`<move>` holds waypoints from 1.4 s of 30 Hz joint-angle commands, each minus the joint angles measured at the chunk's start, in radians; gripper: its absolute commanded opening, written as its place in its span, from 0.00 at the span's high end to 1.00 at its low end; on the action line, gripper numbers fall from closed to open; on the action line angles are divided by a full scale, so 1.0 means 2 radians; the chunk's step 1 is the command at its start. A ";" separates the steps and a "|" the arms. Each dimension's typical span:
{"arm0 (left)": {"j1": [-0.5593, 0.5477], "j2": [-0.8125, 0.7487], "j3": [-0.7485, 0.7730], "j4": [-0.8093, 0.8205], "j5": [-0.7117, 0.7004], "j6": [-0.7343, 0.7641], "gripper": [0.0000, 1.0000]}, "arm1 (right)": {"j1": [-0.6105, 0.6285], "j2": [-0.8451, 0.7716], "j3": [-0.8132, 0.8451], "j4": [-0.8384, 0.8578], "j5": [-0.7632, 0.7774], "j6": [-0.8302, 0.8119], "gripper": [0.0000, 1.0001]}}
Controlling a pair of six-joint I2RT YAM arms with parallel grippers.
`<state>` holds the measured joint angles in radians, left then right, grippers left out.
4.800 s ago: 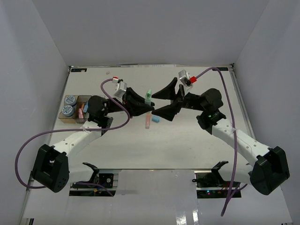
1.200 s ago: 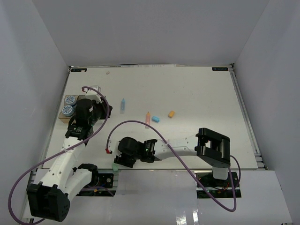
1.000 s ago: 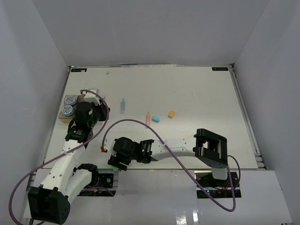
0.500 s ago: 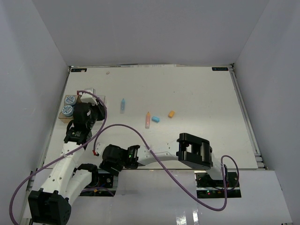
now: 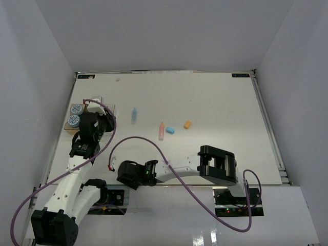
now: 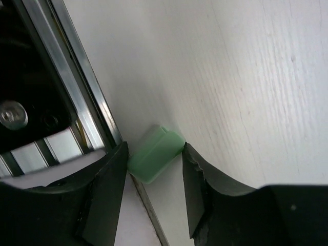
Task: Sort the stationery into containers
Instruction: Move the pen cap to the corner of the board.
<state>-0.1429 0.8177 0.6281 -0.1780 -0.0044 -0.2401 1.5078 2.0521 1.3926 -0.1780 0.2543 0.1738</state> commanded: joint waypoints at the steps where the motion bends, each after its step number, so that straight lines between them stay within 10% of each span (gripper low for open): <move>1: 0.002 -0.012 -0.004 0.010 0.011 0.000 0.99 | -0.025 -0.050 -0.052 -0.027 0.016 -0.032 0.64; 12: 0.003 -0.008 -0.003 0.012 0.037 0.004 0.98 | -0.172 -0.132 -0.175 -0.018 -0.089 -0.210 0.59; 22: 0.002 -0.005 -0.002 0.014 0.049 0.003 0.98 | -0.210 -0.136 -0.175 -0.018 -0.080 -0.213 0.24; 42: 0.003 -0.002 -0.002 0.012 0.062 0.002 0.98 | -0.265 -0.185 -0.228 -0.008 -0.027 -0.147 0.23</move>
<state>-0.1429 0.8177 0.6277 -0.1745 0.0986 -0.2398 1.0065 1.7050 0.9630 -0.1581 0.1585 -0.1379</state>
